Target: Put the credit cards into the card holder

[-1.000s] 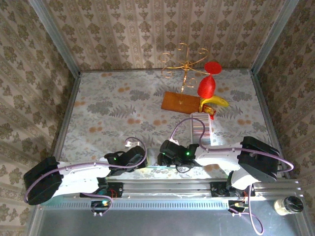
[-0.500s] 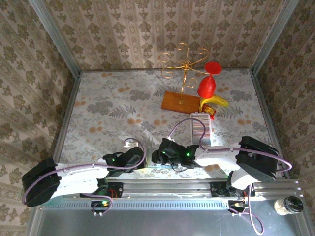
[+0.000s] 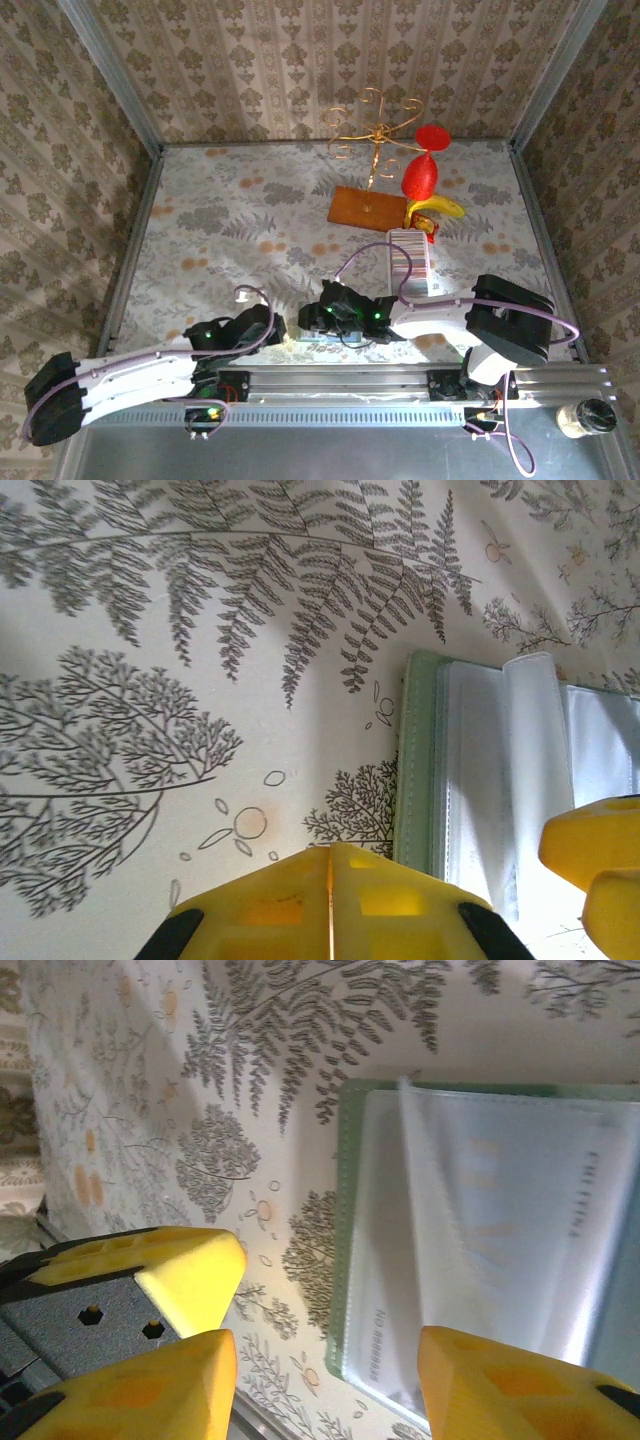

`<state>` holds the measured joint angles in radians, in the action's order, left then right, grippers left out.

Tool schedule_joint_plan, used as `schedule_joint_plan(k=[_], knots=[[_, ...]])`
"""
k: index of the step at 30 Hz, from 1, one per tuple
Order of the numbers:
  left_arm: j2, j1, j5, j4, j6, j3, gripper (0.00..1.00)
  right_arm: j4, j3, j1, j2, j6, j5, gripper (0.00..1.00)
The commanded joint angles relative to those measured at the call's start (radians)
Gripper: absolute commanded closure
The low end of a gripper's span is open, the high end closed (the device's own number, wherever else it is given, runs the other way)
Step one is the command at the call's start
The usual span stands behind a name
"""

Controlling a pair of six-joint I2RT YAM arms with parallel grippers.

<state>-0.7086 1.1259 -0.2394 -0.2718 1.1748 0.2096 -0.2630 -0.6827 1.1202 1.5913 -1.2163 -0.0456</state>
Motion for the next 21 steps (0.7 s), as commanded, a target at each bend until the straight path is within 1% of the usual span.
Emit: schedule_joint_plan(k=[1,6,10,14,15,16,17,19,20,21], knots=[[0.069,-0.003,-0.05,-0.108,0.025,-0.01,0.91,-0.106,-0.027,0.013,0.028,0.004,-0.04,0.49],[0.158,-0.004,-0.081,-0.176,0.025,-0.01,0.91,-0.147,-0.082,0.024,0.026,0.055,-0.055,0.47],[0.202,-0.025,-0.131,-0.265,0.042,0.002,0.9,-0.163,-0.089,0.024,-0.012,0.087,-0.047,0.46],[0.222,-0.035,-0.133,-0.251,0.028,0.005,0.88,-0.143,-0.087,0.023,-0.098,0.155,-0.038,0.45],[0.221,-0.035,-0.135,-0.258,0.024,0.012,0.88,-0.117,-0.092,0.02,-0.126,0.193,-0.043,0.45],[0.219,-0.035,-0.136,-0.265,0.019,0.02,0.88,-0.051,-0.105,0.017,-0.169,0.251,-0.037,0.44],[0.216,-0.036,-0.137,-0.272,0.016,0.026,0.87,0.047,-0.117,0.017,-0.219,0.303,0.002,0.43],[0.214,-0.037,-0.134,-0.27,0.013,0.031,0.87,0.227,-0.119,0.016,-0.309,0.34,0.138,0.43],[0.213,-0.037,-0.13,-0.257,0.011,0.029,0.87,0.315,-0.108,0.016,-0.347,0.324,0.218,0.4],[0.21,-0.037,-0.125,-0.243,0.008,0.025,0.87,0.386,-0.092,0.014,-0.369,0.284,0.272,0.37]])
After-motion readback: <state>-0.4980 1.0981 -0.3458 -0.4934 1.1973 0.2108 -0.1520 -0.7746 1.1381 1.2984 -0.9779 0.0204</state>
